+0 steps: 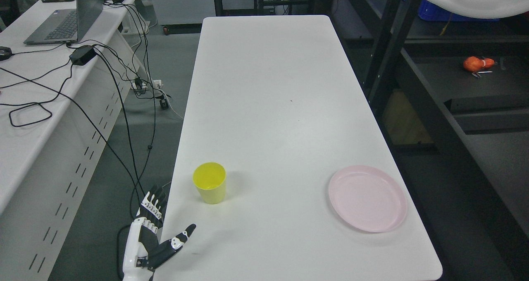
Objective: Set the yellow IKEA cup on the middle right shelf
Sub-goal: 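Raise the left hand and open its fingers near the yellow cup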
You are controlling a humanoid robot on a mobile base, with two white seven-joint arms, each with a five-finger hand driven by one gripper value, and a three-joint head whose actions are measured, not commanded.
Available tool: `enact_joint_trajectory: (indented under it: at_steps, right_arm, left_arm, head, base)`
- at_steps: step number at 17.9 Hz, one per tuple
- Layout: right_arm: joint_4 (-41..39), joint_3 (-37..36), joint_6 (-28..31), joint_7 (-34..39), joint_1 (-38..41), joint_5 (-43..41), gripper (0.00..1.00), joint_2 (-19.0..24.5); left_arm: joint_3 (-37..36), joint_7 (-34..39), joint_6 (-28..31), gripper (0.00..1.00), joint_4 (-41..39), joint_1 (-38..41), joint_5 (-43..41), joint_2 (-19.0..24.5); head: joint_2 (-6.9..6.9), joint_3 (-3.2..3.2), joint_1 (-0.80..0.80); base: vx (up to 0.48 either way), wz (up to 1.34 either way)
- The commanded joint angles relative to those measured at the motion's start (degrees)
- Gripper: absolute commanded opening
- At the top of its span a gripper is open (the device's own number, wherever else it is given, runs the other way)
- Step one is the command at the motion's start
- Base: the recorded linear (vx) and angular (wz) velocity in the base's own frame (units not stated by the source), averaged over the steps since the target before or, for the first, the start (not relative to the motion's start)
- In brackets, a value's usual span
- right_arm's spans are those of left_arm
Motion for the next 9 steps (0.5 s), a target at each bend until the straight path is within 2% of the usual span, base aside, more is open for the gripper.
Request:
enact_joint_trajectory:
  at_steps: [1, 4, 9]
  right_arm:
    - [0.0, 0.97, 0.04, -0.04, 0.79, -1.41, 1.0, -1.0]
    - [0.0, 0.97, 0.04, -0.04, 0.79, -1.41, 0.99, -1.0]
    - [0.0, 0.97, 0.04, -0.04, 0.79, -1.41, 0.99, -1.0]
  left_arm:
    - [-2.28, -0.2, -0.17, 0.99, -0.28, 0.16, 0.19, 0.57]
    - [-2.28, -0.73, -0.08, 0.99, -0.19, 0.16, 0.63, 0.49]
    - [-2.28, -2.31, 3.16, 0.98, 0.16, -0.63, 8.26, 0.14]
  head:
    - [0.0, 0.0, 0.0]
    - [0.0, 0.0, 0.0]
    - [0.0, 0.0, 0.0]
  base:
    - [0.0, 0.0]
    - [0.0, 0.0]
    - [0.0, 0.0]
